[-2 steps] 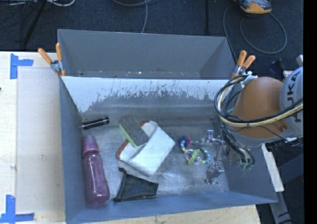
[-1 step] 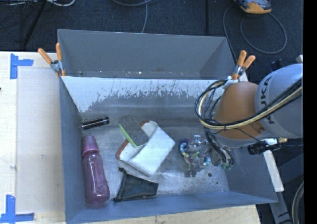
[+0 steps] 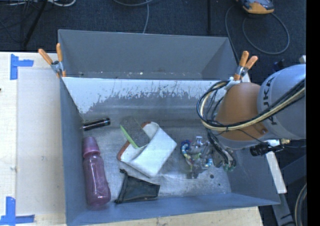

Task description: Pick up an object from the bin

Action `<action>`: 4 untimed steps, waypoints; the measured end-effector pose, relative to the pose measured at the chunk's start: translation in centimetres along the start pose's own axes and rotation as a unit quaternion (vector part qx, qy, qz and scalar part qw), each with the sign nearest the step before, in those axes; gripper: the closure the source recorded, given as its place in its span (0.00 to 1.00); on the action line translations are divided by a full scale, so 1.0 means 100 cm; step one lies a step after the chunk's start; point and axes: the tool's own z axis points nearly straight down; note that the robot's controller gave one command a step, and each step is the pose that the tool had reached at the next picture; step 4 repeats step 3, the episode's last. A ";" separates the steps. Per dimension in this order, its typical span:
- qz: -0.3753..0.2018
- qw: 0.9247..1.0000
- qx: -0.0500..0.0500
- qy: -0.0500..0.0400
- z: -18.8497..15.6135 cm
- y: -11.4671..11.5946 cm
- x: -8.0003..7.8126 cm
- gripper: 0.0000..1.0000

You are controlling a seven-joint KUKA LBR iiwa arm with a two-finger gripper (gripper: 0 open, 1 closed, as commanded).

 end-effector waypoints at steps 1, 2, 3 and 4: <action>0.004 1.000 0.000 0.005 -0.041 0.009 0.002 1.00; 0.010 1.000 0.000 0.002 -0.111 0.002 -0.009 1.00; 0.019 1.000 0.000 0.002 -0.172 0.006 -0.020 1.00; 0.019 1.000 0.000 0.002 -0.172 0.006 -0.020 1.00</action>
Offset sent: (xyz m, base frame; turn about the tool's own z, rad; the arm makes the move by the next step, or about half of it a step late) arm 0.0162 -0.0076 0.1506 0.0359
